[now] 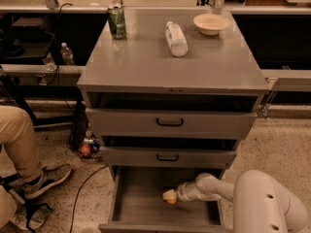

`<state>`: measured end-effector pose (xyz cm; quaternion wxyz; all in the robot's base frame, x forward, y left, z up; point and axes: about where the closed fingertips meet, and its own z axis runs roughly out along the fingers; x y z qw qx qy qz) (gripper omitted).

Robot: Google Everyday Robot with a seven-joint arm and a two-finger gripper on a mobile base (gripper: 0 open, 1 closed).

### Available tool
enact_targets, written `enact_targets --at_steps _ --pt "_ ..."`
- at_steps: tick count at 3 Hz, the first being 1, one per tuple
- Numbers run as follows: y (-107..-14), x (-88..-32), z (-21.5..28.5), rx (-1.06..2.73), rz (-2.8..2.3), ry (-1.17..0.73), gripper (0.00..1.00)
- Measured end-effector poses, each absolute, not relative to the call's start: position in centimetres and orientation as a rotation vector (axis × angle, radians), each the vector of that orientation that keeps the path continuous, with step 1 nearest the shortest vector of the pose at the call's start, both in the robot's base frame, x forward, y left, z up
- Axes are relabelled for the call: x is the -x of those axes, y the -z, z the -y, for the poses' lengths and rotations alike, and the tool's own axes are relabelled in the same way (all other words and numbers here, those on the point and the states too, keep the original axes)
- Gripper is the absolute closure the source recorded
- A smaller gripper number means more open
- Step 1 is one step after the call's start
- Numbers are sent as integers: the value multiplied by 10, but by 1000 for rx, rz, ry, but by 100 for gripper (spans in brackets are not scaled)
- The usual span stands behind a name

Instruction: Place orange into bottom drawer

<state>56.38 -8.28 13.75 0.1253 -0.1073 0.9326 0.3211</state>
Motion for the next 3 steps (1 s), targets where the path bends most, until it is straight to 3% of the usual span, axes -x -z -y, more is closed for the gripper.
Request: enact_targets --at_steps 1,3 --pt "-141 -567 83 329 -2711 -915 5" --pt "-165 -581 105 304 -2661 -848 0"
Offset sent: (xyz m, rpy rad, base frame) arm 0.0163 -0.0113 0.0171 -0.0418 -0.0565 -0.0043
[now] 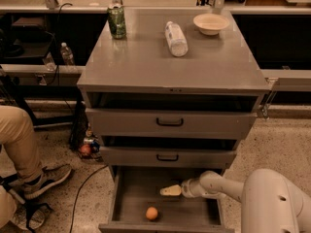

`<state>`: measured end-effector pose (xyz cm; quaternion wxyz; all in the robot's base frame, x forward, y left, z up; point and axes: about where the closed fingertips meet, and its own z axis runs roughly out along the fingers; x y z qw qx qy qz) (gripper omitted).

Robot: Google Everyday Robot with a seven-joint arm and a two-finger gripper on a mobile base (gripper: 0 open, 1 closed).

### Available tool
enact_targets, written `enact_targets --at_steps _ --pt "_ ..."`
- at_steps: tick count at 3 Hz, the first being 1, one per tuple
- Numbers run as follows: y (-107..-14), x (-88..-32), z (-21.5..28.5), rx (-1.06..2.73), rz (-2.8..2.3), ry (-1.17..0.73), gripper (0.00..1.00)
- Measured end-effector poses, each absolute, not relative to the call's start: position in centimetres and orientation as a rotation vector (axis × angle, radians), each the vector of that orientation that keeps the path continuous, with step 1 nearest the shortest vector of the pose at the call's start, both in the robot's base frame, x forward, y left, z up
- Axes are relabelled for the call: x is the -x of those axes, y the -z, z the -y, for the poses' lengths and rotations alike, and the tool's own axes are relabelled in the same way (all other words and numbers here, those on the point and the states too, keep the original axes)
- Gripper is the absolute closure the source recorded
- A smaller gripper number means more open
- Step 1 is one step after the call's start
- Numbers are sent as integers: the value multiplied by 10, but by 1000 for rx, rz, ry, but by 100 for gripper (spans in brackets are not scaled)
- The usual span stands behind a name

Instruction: Place orange into bottom drawer

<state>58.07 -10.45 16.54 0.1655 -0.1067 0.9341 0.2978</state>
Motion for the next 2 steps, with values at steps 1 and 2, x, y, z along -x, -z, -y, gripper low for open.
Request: enact_targets --at_steps 1,2 --pt "-212 -591 152 259 -2593 -731 0" --pt "-246 -594 182 230 -2550 -644 0"
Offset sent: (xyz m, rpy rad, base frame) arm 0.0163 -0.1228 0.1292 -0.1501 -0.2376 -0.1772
